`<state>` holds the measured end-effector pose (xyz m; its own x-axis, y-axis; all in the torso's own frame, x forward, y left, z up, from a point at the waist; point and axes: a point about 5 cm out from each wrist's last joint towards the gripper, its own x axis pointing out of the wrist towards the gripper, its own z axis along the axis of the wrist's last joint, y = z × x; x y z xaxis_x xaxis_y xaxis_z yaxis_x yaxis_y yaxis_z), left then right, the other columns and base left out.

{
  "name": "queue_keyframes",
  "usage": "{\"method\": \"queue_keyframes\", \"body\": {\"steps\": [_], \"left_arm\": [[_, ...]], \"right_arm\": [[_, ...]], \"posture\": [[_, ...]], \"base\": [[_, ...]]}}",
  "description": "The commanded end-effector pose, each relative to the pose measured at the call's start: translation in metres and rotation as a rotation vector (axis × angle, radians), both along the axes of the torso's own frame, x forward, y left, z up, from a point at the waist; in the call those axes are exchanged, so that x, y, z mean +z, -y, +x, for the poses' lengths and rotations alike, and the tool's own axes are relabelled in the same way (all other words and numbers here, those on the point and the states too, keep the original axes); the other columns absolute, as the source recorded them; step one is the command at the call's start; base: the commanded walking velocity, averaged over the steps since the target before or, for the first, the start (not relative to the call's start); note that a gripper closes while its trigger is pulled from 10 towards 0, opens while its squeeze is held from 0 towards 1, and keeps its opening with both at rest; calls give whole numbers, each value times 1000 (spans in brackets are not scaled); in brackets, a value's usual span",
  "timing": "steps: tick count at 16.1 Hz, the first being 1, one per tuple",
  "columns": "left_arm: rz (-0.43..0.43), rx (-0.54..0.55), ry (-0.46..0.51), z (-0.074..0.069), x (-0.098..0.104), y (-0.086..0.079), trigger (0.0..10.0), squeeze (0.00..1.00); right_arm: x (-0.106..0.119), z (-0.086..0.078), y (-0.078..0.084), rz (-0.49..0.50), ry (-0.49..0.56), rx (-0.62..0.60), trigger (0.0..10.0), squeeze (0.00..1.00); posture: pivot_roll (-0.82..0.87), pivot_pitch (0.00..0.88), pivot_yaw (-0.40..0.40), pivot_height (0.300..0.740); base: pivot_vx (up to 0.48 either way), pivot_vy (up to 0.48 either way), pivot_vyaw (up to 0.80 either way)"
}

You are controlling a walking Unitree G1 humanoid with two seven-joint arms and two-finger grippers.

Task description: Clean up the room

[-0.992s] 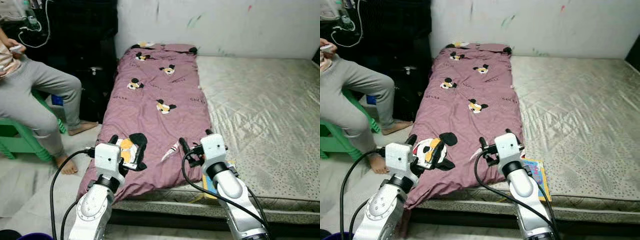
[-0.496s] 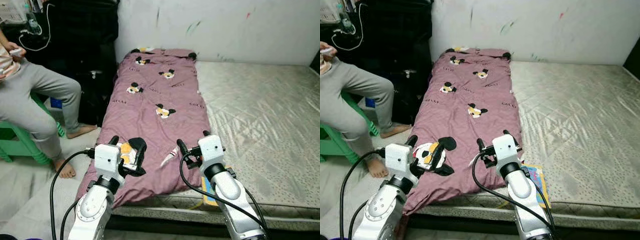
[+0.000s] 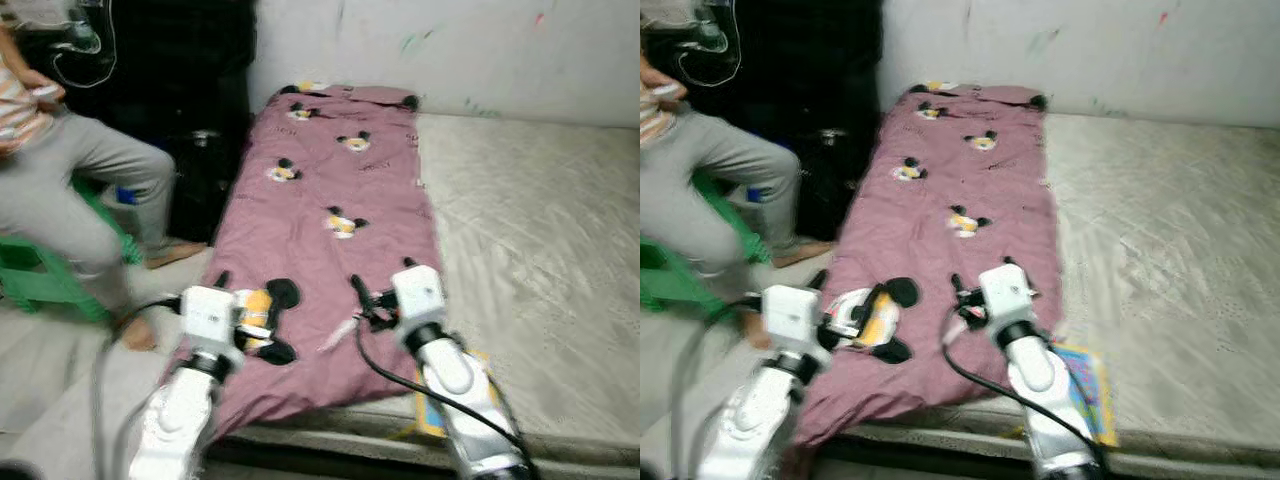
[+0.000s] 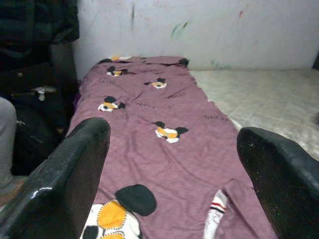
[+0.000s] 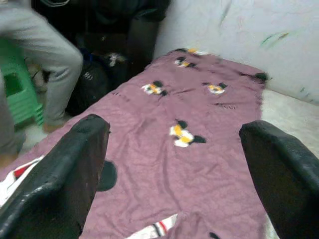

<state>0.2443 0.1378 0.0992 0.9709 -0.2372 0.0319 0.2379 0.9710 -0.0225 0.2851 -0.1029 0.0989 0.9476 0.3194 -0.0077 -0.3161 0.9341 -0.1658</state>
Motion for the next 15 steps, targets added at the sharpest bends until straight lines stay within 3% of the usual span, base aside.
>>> {"method": "queue_keyframes", "body": {"steps": [1, 15], "left_arm": [[1, -11, -21, 2, -2, 7, 10000, 0], [28, -16, -12, 1, -1, 10, 10000, 0]], "right_arm": [[-6, -2, 13, -18, -15, -43, 10000, 0], [-7, -1, 14, -8, -22, -47, 10000, 0]], "posture": [[-35, 4, 1, 740], [-31, 9, -2, 740]], "base": [[0, 0, 0], [0, -19, -29]]}}
